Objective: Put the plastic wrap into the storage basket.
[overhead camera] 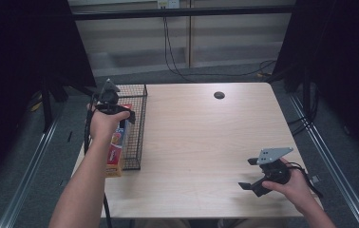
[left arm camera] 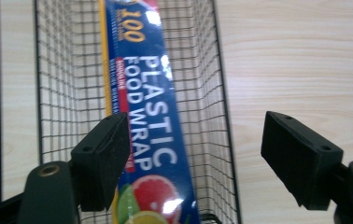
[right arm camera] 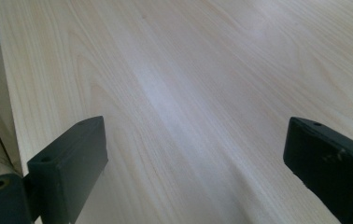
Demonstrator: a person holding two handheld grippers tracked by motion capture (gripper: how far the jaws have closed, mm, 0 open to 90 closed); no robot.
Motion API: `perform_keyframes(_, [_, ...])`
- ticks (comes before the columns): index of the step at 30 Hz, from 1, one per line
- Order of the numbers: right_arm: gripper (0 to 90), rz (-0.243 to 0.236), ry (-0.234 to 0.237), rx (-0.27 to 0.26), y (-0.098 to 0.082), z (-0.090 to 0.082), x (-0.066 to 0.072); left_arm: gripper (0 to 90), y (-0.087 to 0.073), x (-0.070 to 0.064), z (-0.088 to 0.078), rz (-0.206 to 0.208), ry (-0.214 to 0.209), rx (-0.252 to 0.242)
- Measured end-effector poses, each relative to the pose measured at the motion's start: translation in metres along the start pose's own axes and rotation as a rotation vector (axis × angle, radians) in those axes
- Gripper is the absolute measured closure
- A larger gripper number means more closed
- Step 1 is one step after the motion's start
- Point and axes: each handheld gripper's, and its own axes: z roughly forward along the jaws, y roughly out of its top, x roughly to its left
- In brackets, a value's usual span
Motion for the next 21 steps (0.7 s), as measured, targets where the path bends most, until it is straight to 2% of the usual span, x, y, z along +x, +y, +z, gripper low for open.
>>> perform_keyframes(2, [5.9,-0.001,0.000,0.001,0.000,0.000,0.000,20.7,-0.001,-0.004,-0.001,0.009,-0.019,-0.011])
perform_keyframes(9, [5.9,-0.001,0.000,0.000,0.000,0.000,0.000,16.0,-0.003,-0.019,-0.004,0.077,-0.075,-0.060])
perform_keyframes(12, [5.9,-0.001,0.000,0.000,0.000,0.000,0.000,15.6,-0.004,-0.024,-0.003,0.099,-0.091,-0.064])
perform_keyframes(15, [5.9,-0.004,0.001,0.001,0.000,0.001,0.000,15.3,-0.007,-0.029,-0.002,0.113,-0.117,-0.076])
perform_keyframes(21, [5.9,0.001,-0.002,0.005,0.000,0.001,0.000,14.9,-0.009,-0.036,0.000,0.138,-0.138,-0.084])
